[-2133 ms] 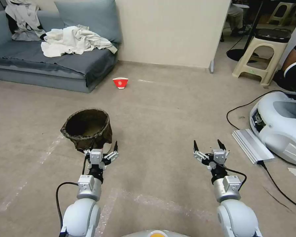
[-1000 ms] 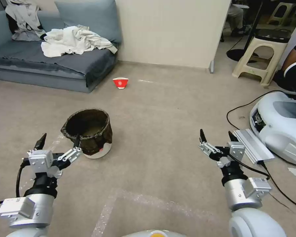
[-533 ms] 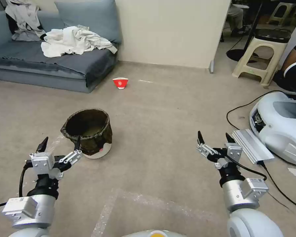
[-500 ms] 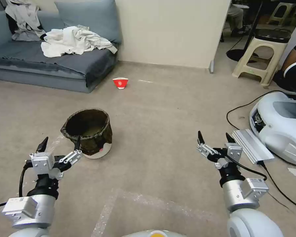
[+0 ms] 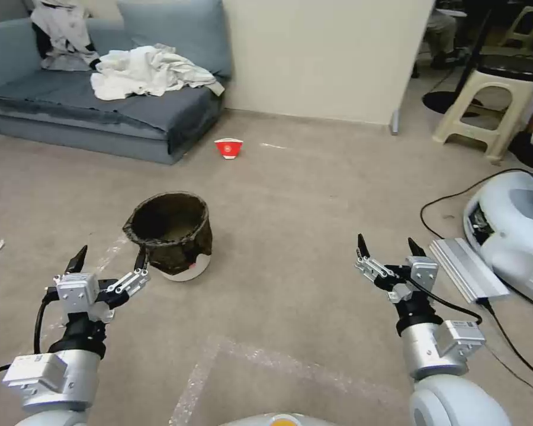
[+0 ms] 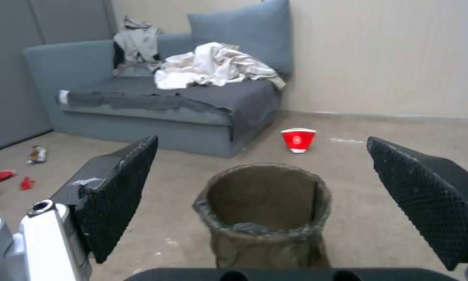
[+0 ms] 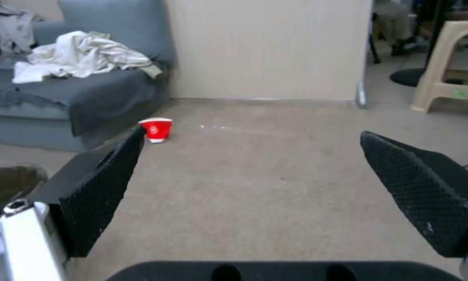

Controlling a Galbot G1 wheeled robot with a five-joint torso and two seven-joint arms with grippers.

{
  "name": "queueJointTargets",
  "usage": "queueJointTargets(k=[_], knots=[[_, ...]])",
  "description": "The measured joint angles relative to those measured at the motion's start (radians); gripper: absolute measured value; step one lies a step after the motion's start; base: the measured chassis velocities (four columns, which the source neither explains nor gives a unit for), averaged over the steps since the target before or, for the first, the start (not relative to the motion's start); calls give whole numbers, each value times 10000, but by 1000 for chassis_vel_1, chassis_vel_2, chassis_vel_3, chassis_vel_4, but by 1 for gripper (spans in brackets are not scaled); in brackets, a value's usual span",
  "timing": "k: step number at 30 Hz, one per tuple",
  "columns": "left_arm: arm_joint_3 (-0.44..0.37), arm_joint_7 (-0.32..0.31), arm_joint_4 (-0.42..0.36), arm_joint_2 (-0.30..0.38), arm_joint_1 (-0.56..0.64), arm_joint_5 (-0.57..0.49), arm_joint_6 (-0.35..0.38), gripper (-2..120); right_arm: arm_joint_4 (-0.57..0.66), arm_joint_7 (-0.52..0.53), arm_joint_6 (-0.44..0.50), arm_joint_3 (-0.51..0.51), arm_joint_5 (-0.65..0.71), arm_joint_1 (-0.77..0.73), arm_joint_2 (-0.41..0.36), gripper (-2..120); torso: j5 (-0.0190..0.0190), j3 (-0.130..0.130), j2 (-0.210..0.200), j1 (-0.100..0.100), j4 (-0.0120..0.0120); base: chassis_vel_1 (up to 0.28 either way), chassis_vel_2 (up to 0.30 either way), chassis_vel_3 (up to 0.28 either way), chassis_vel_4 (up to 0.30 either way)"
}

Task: Pick up the trash can from the floor.

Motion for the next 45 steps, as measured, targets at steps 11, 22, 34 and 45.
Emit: queueJointTargets(k=[11,22,34,45], knots=[[6,17,0,-18,-6,2,-1,100,-4,-18,4,-42,-17,-1,11,100,0,0,0,0,0,59,59,66,52],[31,24,117,-52,-24,21,-164,100,-51,-82,-1,-156,-33,8,15,100,0,0,0,1,1,31,34,40,37],[11,10,122,-68,-39,22,-217,100,-66,-380,-6,-238,-55,55,21,100,0,0,0,1,-1,0,0,0,0],[-38,-3,98,-41,-83,-41,-228,100,-75,-408,22,-227,-64,52,41,100,0,0,0,1,0,-34,37,47,-37]])
